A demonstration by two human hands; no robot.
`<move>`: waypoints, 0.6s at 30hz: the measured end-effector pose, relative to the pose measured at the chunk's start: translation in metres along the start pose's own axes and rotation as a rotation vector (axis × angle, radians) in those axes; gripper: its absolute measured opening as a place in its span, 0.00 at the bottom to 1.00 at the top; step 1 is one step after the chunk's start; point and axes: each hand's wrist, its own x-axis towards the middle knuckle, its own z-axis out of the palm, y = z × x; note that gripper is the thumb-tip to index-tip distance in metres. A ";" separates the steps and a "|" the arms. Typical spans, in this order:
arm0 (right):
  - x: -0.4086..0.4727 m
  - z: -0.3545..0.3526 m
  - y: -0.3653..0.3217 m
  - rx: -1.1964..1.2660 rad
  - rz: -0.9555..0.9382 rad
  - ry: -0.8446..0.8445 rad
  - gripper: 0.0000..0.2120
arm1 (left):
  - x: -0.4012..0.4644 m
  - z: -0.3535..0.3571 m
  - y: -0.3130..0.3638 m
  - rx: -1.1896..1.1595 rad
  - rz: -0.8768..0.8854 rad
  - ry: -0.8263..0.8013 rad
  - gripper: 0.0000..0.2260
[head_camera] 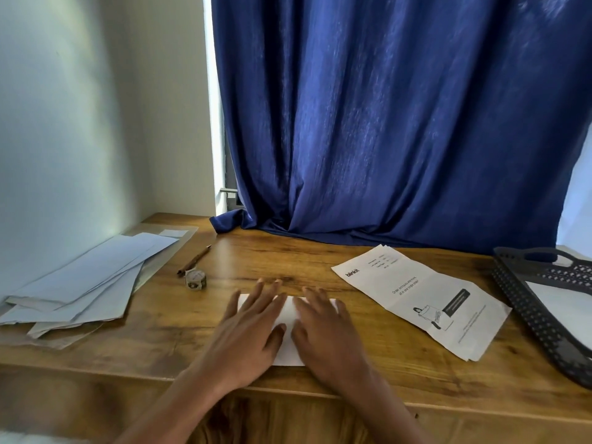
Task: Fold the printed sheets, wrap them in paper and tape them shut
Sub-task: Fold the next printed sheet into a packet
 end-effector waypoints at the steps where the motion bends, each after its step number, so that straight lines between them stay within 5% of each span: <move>1: 0.002 0.005 -0.004 -0.006 -0.023 -0.049 0.26 | 0.003 0.004 0.003 0.011 0.007 -0.040 0.32; 7: 0.006 0.018 0.001 -0.018 -0.024 -0.180 0.28 | 0.004 0.014 -0.004 0.055 -0.013 -0.188 0.41; 11: 0.002 0.012 0.018 -0.014 0.065 -0.212 0.43 | 0.002 0.009 -0.014 0.055 -0.065 -0.230 0.44; 18: -0.011 -0.002 0.037 -0.005 0.147 -0.215 0.51 | -0.008 0.000 -0.028 0.049 -0.165 -0.236 0.45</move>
